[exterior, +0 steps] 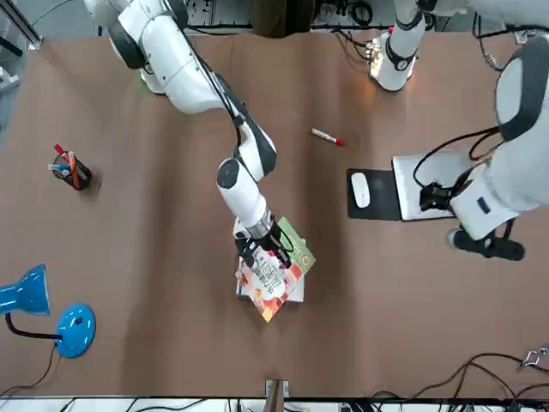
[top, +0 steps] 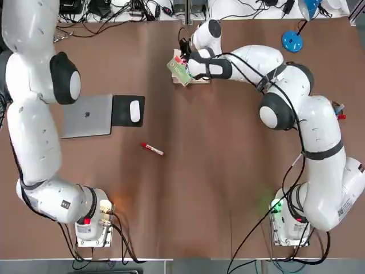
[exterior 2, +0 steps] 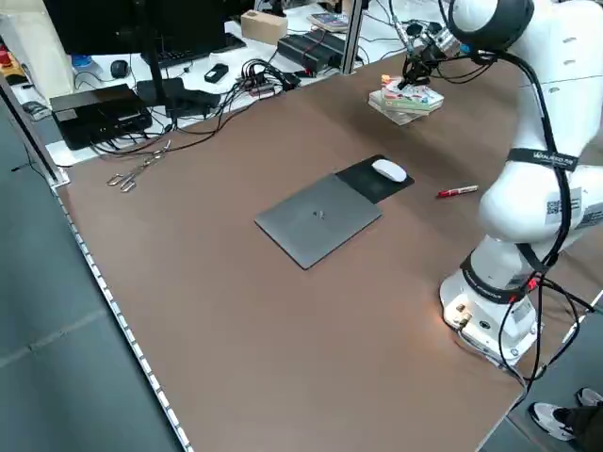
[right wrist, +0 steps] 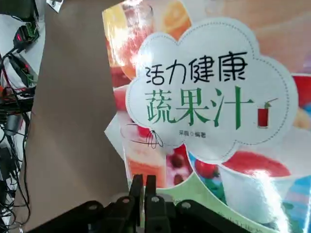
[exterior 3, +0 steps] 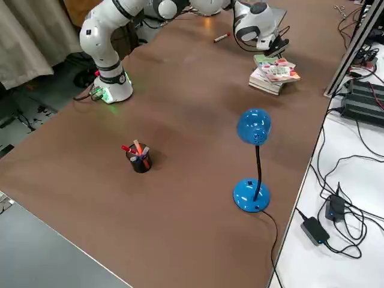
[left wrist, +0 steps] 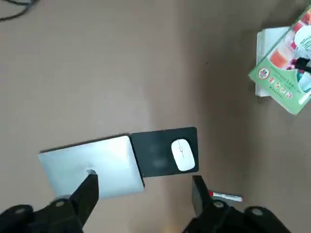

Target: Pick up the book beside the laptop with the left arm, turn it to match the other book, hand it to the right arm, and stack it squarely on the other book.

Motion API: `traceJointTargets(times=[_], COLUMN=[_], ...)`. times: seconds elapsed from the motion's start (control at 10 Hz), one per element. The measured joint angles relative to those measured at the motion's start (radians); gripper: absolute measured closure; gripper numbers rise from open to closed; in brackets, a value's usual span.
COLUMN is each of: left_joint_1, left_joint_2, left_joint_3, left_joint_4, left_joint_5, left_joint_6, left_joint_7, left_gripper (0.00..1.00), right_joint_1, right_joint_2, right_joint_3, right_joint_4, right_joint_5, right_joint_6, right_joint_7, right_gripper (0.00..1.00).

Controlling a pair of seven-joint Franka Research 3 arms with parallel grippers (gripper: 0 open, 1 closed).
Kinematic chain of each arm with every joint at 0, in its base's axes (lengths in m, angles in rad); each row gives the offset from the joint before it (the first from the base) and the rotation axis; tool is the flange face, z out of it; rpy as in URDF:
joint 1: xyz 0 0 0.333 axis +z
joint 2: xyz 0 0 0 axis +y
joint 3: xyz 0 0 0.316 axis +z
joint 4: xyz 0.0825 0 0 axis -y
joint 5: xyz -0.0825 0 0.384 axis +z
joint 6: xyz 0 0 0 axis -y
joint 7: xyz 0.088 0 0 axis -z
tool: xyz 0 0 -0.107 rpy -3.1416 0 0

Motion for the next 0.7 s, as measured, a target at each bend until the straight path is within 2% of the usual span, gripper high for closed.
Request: traceJointTargets(times=[0.2,0.5,0.6,0.7], left_joint_1=[0.029,0.077,0.113,0.161], left_joint_2=[-0.065,-0.112,-0.13,-0.152], left_joint_3=[0.002,-0.014,-0.055,-0.127], left_joint_4=[-0.034,-0.066,-0.079,-0.101], left_joint_5=[0.0,0.002,0.018,0.057], left_joint_6=[0.001,0.006,0.007,0.016], left_joint_7=[0.003,0.005,0.005,0.005], left_gripper=[0.0,0.01,0.01,0.01], right_joint_1=[0.007,0.021,0.021,0.021], right_joint_2=[0.027,0.076,0.083,0.089], right_joint_3=[0.0,0.0,0.0,0.0], right_joint_4=[0.025,0.055,0.06,0.07], right_joint_5=[0.0,0.0,0.0,0.0], right_joint_6=[0.001,0.048,0.055,0.055], right_joint_7=[0.0,0.0,0.0,0.0], right_gripper=[0.94,0.94,0.94,0.94])
